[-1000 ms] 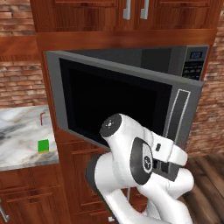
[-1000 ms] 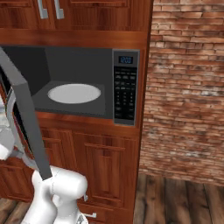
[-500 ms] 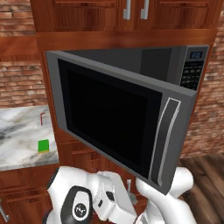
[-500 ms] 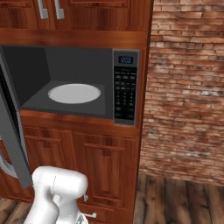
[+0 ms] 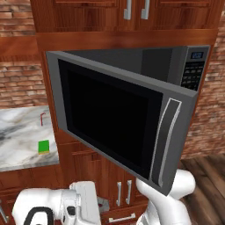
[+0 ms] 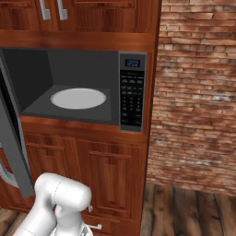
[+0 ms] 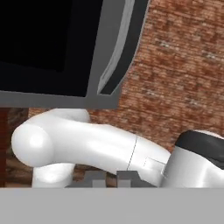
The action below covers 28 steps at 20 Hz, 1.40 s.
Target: Place the sponge inside the microwave to prepare for sanitizing.
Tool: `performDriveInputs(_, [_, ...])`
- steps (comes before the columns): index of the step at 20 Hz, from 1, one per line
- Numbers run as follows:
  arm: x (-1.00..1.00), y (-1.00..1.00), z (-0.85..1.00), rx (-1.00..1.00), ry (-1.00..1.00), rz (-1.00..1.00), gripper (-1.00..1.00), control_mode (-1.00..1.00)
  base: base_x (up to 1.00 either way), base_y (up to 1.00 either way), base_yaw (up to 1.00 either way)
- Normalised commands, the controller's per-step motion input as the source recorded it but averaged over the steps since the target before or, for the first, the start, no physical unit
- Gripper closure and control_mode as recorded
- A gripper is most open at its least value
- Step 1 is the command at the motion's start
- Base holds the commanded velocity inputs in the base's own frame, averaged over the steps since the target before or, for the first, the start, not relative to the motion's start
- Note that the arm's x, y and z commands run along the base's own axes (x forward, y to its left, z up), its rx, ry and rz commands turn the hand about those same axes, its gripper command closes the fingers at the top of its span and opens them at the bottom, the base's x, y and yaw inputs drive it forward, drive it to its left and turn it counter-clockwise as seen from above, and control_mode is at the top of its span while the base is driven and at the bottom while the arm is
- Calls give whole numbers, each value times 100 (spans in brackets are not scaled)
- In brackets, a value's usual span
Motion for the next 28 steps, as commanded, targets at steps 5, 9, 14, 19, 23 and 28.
performDriveInputs(5, [-65, 10, 28, -15, -7, -4, -100, -100, 0, 0, 0])
performDriveInputs(9, [-7, -47, 15, 19, 7, 3, -100, -100, 0, 0, 0])
performDriveInputs(14, [-20, -53, 43, 42, 4, 16, -100, -100, 0, 0, 0])
performDriveInputs(19, [-59, -36, 37, 46, 7, 18, -100, -100, 0, 0, 0])
performDriveInputs(23, [-62, -42, 11, 47, 16, 34, -100, -100, 0, 0, 0])
performDriveInputs(28, [-36, -65, 4, 55, 19, 40, -100, -100, 0, 0, 0])
